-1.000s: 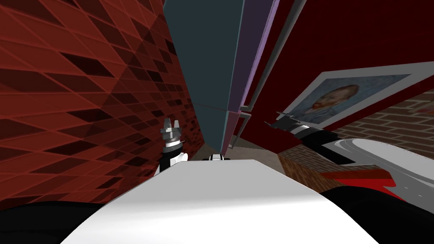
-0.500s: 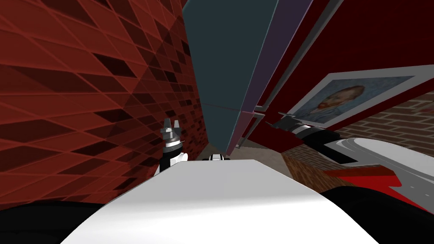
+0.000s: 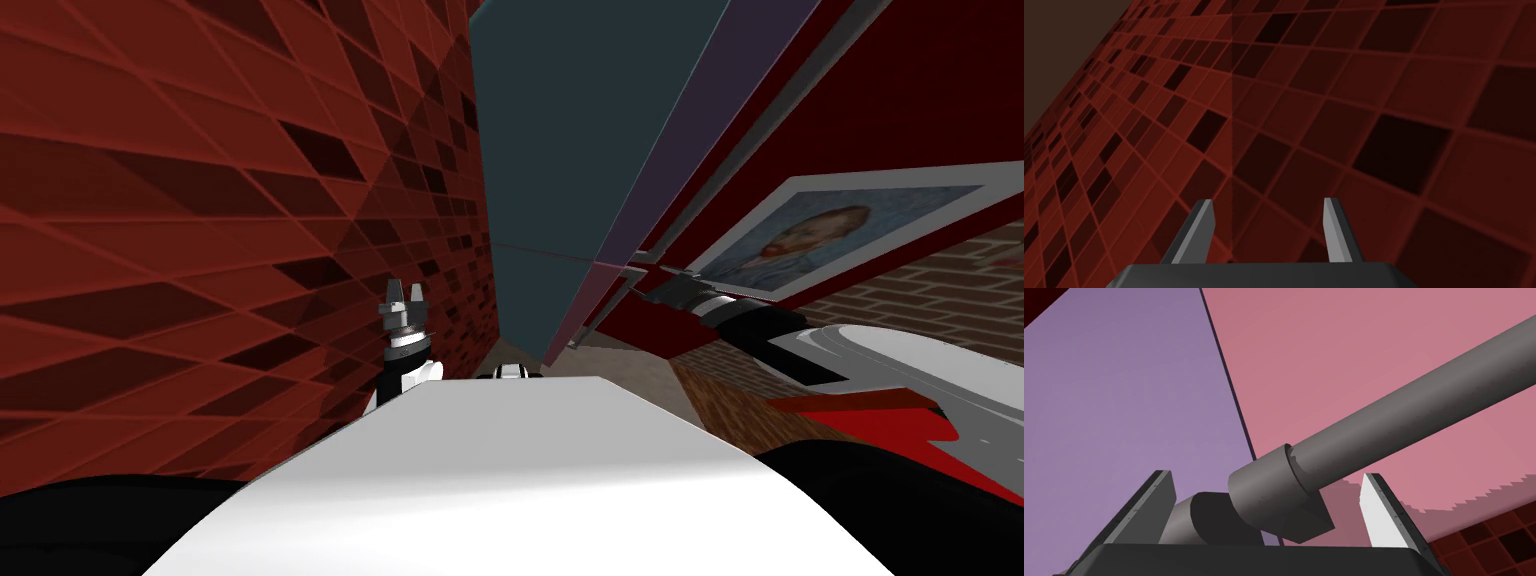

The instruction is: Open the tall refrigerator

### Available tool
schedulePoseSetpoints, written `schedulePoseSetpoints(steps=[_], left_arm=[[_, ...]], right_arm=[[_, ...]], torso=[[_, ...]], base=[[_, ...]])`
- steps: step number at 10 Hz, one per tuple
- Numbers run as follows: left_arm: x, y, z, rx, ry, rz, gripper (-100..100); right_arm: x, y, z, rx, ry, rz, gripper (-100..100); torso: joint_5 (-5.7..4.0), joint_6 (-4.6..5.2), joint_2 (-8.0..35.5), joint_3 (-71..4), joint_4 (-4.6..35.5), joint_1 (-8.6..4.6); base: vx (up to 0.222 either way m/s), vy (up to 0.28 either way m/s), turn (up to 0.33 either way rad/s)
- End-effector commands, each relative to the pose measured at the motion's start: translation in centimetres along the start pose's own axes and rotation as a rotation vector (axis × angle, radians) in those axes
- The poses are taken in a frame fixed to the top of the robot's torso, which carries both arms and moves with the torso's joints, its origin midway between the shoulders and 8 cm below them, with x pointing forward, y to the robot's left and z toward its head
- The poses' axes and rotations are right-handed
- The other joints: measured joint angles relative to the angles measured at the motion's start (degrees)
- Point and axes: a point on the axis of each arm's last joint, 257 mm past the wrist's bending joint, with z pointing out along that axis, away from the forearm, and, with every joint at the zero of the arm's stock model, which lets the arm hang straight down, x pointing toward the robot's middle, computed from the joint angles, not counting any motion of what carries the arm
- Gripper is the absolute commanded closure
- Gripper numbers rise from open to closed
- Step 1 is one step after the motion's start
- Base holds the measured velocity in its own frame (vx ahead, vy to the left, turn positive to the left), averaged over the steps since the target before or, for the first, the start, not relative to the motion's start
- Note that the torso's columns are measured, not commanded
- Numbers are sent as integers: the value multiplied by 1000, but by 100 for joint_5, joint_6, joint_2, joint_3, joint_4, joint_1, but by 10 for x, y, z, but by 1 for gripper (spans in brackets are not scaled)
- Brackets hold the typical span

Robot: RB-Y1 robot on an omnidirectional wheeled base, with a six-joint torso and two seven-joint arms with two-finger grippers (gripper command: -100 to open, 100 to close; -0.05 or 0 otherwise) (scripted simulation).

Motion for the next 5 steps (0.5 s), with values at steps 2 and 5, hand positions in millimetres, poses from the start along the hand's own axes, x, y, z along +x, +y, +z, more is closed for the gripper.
schedulePoseSetpoints(steps=[2,5], left_arm=[[0,0,0,0,0,0,0],[0,0,0,0,0,1,0]], right_arm=[[-11,6,2,-17,-26,-2,100],[-22,11,3,-34,-52,-3,100]], torso=[[-4,1,-4,-3,-1,1],[13,-24,-36,-32,-2,-3]], base=[[-7,-61,10],[-43,-217,40]])
